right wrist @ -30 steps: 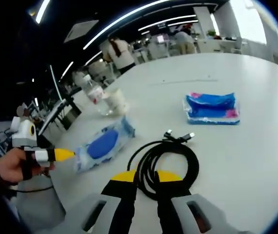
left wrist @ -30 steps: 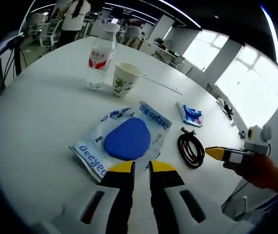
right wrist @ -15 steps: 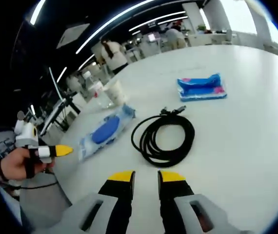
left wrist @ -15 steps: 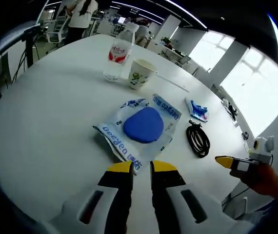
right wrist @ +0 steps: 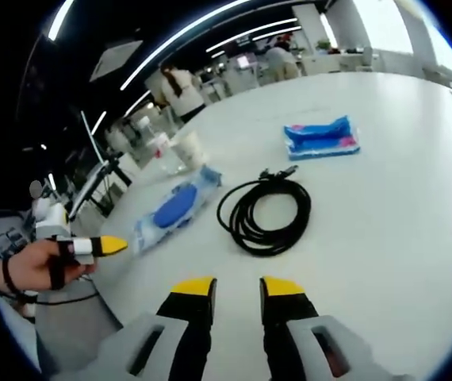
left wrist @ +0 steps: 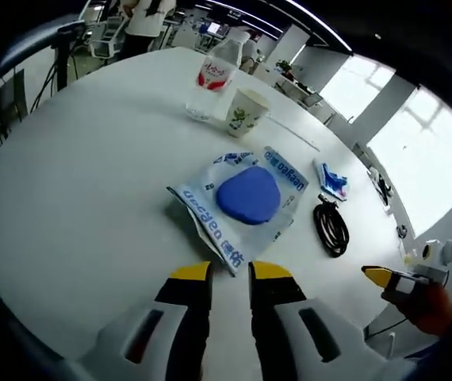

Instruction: Arrange the tabletop items into an orderly group along one side of the table until the central work area is clear of visible clutter.

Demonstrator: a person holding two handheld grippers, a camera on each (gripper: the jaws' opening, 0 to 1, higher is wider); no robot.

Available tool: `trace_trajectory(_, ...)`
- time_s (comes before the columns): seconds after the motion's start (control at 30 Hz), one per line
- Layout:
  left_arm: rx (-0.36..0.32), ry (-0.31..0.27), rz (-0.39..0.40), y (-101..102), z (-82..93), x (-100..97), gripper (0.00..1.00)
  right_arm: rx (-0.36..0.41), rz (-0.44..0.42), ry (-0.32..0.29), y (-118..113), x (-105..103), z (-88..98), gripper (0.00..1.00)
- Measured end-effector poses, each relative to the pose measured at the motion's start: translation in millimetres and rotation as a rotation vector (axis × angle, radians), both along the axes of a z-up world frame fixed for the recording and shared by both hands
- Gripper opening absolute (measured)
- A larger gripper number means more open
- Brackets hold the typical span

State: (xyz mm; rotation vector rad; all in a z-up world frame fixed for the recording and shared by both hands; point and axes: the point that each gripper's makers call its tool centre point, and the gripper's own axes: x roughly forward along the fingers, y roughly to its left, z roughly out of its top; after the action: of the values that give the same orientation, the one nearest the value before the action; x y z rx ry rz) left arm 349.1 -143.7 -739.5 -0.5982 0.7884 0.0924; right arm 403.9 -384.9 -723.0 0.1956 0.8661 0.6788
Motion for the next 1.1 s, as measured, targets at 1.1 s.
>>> trace_trajectory(1.1, -0.114, -0.004, 0.073, -6.5, -16.3, 22.7, 0.12, 0.024, 0.014, 0.015, -3.9, -29.4, 10.4, 0.27)
